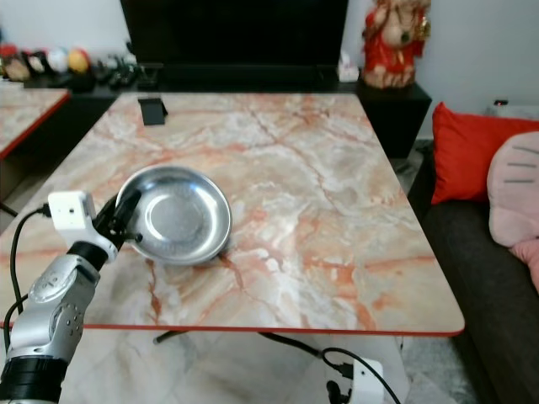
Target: Setting the table
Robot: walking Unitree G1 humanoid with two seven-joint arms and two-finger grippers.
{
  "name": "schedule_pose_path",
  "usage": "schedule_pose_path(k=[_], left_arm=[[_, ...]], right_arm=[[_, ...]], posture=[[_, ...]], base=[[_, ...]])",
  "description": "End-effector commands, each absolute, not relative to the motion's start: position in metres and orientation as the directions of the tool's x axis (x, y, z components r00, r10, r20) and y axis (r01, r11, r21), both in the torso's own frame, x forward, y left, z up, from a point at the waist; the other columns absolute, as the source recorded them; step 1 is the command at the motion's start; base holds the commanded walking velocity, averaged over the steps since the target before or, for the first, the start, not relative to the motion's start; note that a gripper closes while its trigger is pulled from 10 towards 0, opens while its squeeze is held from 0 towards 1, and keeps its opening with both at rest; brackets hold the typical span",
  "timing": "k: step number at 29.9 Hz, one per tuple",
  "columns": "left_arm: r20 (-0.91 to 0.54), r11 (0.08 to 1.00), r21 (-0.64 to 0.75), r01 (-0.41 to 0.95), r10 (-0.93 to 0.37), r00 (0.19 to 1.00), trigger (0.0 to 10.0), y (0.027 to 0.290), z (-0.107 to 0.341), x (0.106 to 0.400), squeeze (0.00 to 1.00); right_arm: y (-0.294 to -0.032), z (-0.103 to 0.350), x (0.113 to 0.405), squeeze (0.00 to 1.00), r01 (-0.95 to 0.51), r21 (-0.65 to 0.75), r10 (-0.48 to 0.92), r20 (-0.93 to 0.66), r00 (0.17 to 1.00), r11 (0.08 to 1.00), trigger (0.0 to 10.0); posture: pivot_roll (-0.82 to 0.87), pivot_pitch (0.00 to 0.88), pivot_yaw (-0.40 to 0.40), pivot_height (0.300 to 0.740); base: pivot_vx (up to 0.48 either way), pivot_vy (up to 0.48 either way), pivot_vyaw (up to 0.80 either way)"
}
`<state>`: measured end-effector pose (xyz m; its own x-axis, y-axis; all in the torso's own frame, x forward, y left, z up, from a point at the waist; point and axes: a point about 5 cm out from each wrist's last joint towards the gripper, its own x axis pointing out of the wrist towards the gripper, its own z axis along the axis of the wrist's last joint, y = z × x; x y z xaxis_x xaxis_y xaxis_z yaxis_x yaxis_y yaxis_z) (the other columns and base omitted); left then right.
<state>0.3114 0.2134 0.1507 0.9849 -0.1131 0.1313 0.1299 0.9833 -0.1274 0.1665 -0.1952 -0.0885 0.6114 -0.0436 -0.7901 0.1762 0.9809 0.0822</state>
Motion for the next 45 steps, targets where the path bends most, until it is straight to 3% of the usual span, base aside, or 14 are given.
schedule_pose_path(k=[1, 14, 19, 25, 31, 45], left_arm=[[0.141, 0.986, -0.106, 0.126, -0.110, 0.984, 10.0, 0.217, 0.156, 0.311, 0.00], [0.076, 0.977, -0.156, 0.145, -0.134, 0.988, 10.0, 0.221, 0.148, 0.314, 0.00], [0.044, 0.934, -0.350, 0.067, -0.055, 0.997, 10.0, 0.225, 0.143, 0.318, 0.00], [-0.006, 0.906, -0.415, 0.077, -0.087, 0.996, 10.0, 0.222, 0.134, 0.317, 0.00], [-0.030, 0.904, -0.402, 0.148, -0.174, 0.984, 10.0, 0.219, 0.128, 0.313, 0.00], [-0.122, 0.909, -0.372, 0.186, -0.246, 0.961, 10.0, 0.214, 0.112, 0.307, 0.00]], right_arm=[[-0.191, -0.089, 0.168, 0.00, 0.171, 0.092, -0.032, -0.791, 0.611, 0.981, 10.0], [-0.192, -0.089, 0.168, 0.00, 0.168, 0.092, -0.031, -0.792, 0.610, 0.981, 10.0], [-0.192, -0.089, 0.168, 0.00, 0.166, 0.092, -0.029, -0.792, 0.610, 0.982, 10.0], [-0.192, -0.089, 0.168, 0.00, 0.165, 0.092, -0.028, -0.792, 0.610, 0.982, 10.0], [-0.192, -0.089, 0.168, 0.00, 0.161, 0.095, -0.024, -0.792, 0.610, 0.982, 10.0], [-0.192, -0.089, 0.168, 0.00, 0.156, 0.094, -0.021, -0.792, 0.610, 0.983, 10.0]], posture=[[0.01, 0.000, -0.029, 0.740], [0.01, 0.000, -0.030, 0.740], [0.00, 0.000, -0.031, 0.740], [0.00, 0.000, -0.031, 0.740], [0.01, 0.000, -0.031, 0.740], [0.01, 0.000, -0.032, 0.740]], base=[[0.000, -0.289, 0.00], [0.000, -0.020, 0.00], [0.000, 0.000, 0.00], [0.000, 0.000, 0.00], [0.000, 0.000, 0.00], [0.000, 0.000, 0.00]])
